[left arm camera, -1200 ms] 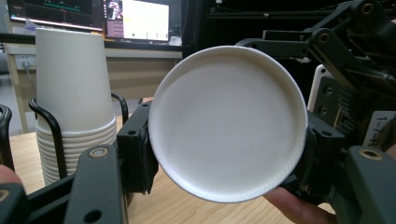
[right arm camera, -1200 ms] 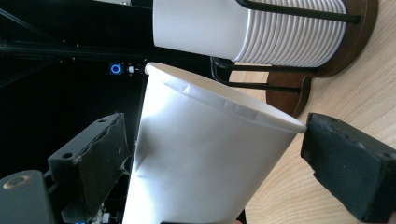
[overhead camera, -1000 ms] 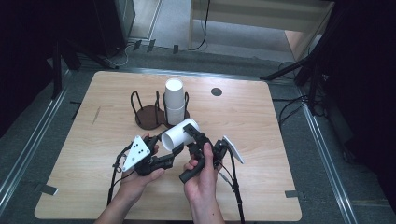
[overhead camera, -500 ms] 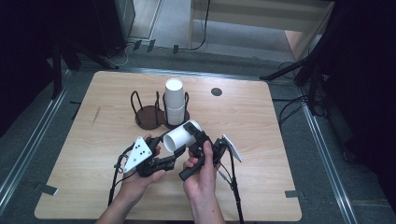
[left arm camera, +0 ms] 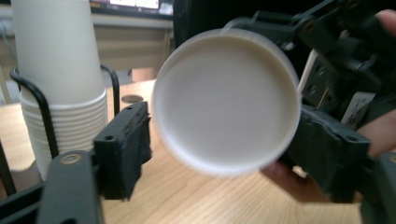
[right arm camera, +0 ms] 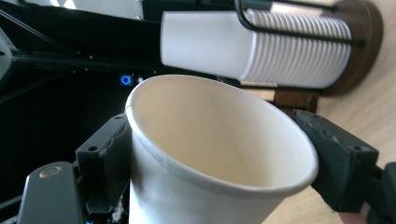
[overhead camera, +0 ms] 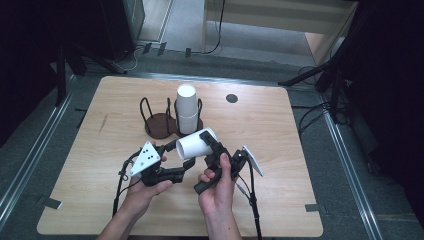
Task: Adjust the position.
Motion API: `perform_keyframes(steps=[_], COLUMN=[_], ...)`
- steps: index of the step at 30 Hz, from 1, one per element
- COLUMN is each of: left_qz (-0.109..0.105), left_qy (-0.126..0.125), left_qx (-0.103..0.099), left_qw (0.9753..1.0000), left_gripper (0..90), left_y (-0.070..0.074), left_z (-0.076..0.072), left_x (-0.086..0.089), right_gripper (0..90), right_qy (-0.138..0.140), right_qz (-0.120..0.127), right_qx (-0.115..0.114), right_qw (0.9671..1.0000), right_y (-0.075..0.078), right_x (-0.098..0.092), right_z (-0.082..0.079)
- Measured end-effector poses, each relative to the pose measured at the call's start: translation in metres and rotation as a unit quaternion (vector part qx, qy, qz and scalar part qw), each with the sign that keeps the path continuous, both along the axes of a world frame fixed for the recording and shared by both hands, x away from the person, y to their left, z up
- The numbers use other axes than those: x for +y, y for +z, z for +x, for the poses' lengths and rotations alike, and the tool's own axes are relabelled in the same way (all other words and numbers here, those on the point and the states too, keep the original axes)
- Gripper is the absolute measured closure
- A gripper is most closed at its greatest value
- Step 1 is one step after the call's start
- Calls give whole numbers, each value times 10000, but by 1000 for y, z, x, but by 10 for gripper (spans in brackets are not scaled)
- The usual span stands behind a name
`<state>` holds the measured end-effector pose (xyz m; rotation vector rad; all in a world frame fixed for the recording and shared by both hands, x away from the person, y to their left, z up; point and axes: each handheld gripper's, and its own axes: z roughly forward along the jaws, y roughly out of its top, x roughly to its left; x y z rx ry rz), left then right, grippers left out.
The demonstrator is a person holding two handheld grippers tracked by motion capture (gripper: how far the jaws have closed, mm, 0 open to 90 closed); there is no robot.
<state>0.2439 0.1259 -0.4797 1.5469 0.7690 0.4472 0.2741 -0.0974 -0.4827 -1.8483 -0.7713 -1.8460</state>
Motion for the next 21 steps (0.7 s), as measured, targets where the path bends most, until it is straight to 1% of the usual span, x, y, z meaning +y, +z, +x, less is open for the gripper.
perform_keyframes(steps=[1,2,3,6,8,9,11,13,15,16,17,19,20,21], left_qz=[0,16,18,19,19,7,-34,-63,-77,-104,-104,-118,-114,-146], left_qy=[0,-29,-41,-30,-35,-30,-18,-6,17,47,47,74,109,132], left_qx=[0,37,77,53,100,116,141,152,165,176,176,173,167,177], left_qw=[10000,10000,10000,10000,9999,9999,9999,9999,9998,9998,9998,9998,9997,9997], left_gripper=[172,172,132,120,101,99,91,90,90,90,90,89,89,89], left_y=[0,1,3,4,5,6,7,8,8,9,9,9,10,10], left_z=[0,0,0,0,0,1,1,2,2,2,2,3,3,3], left_x=[0,1,3,5,9,10,13,16,19,21,21,25,28,29], right_gripper=[178,178,178,178,179,179,181,182,182,182,182,182,181,181], right_qy=[0,-38,-111,-249,-338,-372,-469,-503,-584,-583,-583,-628,-670,-690], right_qz=[0,-22,-104,-238,-349,-434,-645,-781,-1035,-1099,-1099,-1325,-1508,-1578], right_qx=[0,-16,-115,-233,-364,-415,-565,-695,-880,-916,-916,-1060,-1178,-1223], right_qw=[10000,10000,9998,9991,9982,9975,9952,9932,9890,9880,9880,9835,9792,9774], right_y=[0,1,4,7,9,11,13,15,17,18,18,20,23,23], right_x=[0,-1,-5,-11,-14,-15,-18,-20,-22,-22,-22,-23,-24,-24], right_z=[0,0,1,1,0,0,-1,-1,-2,-3,-3,-4,-5,-5])
